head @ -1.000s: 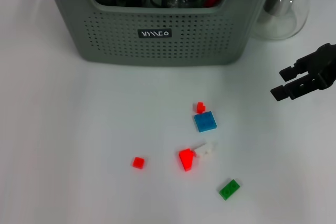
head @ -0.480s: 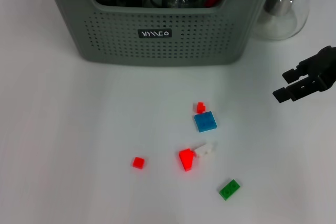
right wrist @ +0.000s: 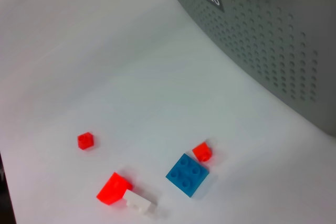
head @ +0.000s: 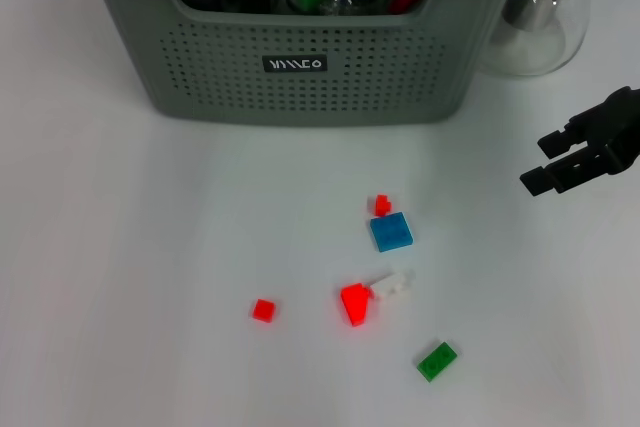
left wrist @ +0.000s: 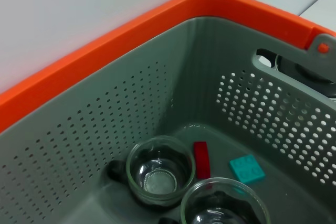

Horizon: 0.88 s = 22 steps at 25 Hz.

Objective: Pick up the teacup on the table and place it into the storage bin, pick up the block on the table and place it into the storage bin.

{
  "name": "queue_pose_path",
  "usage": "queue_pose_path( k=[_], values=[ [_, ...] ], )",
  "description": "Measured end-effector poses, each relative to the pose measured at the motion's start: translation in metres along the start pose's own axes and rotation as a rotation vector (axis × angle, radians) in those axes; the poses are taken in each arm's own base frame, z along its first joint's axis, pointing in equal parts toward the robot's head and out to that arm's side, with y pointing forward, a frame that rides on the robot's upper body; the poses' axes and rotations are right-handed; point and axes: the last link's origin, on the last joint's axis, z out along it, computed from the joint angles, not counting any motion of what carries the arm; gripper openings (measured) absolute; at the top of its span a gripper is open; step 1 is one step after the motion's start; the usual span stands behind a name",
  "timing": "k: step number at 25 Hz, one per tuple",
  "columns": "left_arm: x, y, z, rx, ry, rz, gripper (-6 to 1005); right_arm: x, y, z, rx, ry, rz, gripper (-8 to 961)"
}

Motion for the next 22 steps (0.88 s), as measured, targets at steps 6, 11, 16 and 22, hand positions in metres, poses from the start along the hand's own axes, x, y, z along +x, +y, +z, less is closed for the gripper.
queue_pose_path(
  k=[6, 11, 16, 22],
  values=[
    [0.003, 0.004, -0.005, -0.004, 0.025, 0.006, 420, 0.004, 0.000, 0.001, -0.004, 0.000, 0.002, 732],
    [0.007, 0.011, -0.027, -0.030, 0.099, 0.021, 557, 0.006, -0.001, 0.002, -0.009, -0.001, 0.003, 733],
    [0.000, 0.042, -0.093, -0.203, 0.341, 0.116, 670, 0.007, -0.004, 0.003, 0.000, -0.007, 0.007, 732],
    [-0.050, 0.084, -0.126, -0.425, 0.409, 0.306, 823, 0.008, -0.007, 0.006, 0.010, -0.013, 0.009, 731]
  ],
)
